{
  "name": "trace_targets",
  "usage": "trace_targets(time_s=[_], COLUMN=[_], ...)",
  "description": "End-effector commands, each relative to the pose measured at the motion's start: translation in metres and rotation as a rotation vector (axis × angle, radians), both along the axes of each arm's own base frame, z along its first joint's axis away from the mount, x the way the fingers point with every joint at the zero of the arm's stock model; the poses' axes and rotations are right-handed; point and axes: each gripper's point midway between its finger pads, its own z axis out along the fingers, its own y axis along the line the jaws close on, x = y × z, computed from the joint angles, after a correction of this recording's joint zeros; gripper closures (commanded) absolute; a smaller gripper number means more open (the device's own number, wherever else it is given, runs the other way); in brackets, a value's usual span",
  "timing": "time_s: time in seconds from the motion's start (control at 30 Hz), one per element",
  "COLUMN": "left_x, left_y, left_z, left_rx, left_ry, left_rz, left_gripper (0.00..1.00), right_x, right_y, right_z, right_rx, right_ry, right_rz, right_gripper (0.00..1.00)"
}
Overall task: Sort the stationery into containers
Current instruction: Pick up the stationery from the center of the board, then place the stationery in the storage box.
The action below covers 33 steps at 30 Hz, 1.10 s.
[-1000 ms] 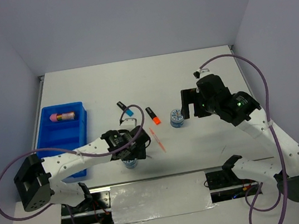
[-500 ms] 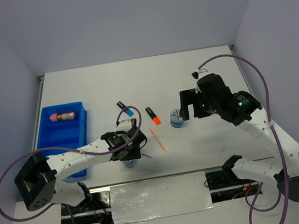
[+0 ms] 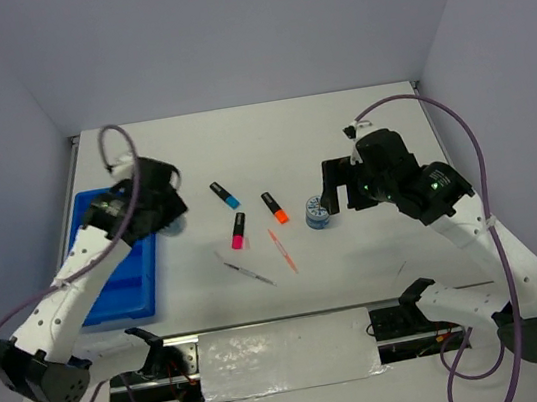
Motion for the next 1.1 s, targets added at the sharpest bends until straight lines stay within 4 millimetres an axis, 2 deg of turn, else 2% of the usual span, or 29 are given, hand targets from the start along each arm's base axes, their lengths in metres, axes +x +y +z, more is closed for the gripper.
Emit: trace_targets(time_s=[0.0, 0.07, 0.17, 0.27, 0.3, 0.37, 0.4, 0.7, 0.93, 1.07], left_x=[0.023, 0.036, 0.045, 0.052, 0.056, 0.061, 0.063, 0.069, 0.082, 0.081], left_y=[0.094, 0.13, 0.165, 0.195, 0.199, 0.212, 0.215, 0.235, 0.246, 0.253], left_z=[0.011, 0.01, 0.003, -0.007, -0.016, -0.021, -0.03, -0.063, -0.069, -0.078], left_rx=[0.123, 0.084, 0.064, 0.064, 0.048, 0.032, 0.03, 0.048, 0.063, 0.072], left_ry=[0.021, 0.045, 0.071, 0.085, 0.099, 0.095, 0.125, 0.222, 0.192, 0.227], left_rz=[0.167, 0.259, 0.352, 0.431, 0.433, 0.454, 0.461, 0.516, 0.536, 0.553], left_gripper=[1.0, 1.0, 1.0, 1.0, 1.0, 1.0, 1.0, 1.0, 0.97, 0.95], right_x=[0.007, 0.008, 0.008, 0.009, 0.008, 0.007, 0.006, 0.003, 0.008, 0.015], right_y=[0.014, 0.017, 0.022, 0.026, 0.027, 0.029, 0.03, 0.036, 0.043, 0.046], right_z=[0.017, 0.014, 0.016, 0.016, 0.016, 0.013, 0.013, 0.014, 0.023, 0.029], right_rx=[0.051, 0.048, 0.054, 0.062, 0.07, 0.076, 0.082, 0.091, 0.069, 0.046], right_ry=[-0.048, -0.043, -0.046, -0.047, -0.048, -0.043, -0.041, -0.047, -0.063, -0.077], right_rz=[0.053, 0.069, 0.102, 0.122, 0.13, 0.14, 0.145, 0.196, 0.265, 0.287], right_gripper=[0.0, 0.0, 0.0, 0.0, 0.0, 0.0, 0.0, 0.0, 0.0, 0.0])
